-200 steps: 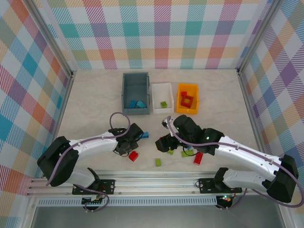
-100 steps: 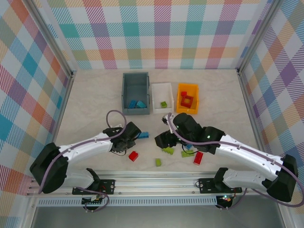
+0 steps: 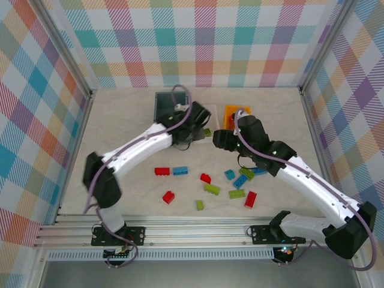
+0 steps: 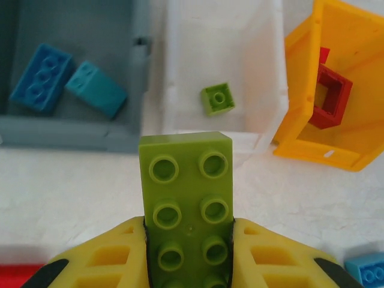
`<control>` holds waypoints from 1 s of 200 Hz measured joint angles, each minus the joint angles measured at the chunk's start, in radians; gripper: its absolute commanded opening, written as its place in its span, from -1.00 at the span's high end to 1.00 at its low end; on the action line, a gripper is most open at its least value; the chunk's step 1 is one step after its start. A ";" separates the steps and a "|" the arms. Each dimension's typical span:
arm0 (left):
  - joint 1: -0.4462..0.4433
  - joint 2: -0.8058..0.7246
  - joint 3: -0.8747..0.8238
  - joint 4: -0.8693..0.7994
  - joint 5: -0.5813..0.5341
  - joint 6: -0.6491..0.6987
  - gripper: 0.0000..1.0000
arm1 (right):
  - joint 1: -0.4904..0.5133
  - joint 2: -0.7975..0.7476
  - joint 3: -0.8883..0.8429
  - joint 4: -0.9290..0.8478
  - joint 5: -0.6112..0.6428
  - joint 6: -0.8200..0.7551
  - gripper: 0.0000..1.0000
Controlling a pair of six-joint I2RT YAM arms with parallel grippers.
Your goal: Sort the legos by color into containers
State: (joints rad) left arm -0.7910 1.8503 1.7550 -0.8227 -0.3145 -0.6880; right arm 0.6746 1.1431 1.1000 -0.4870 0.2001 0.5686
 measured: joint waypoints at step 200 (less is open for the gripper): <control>0.098 0.621 0.572 -0.145 0.033 0.159 0.10 | -0.119 -0.052 -0.041 -0.001 -0.097 0.064 -0.29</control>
State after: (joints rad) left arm -0.6926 2.4714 2.3272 -0.9680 -0.2813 -0.5289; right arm 0.5556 1.0912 1.0588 -0.4877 0.1036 0.6327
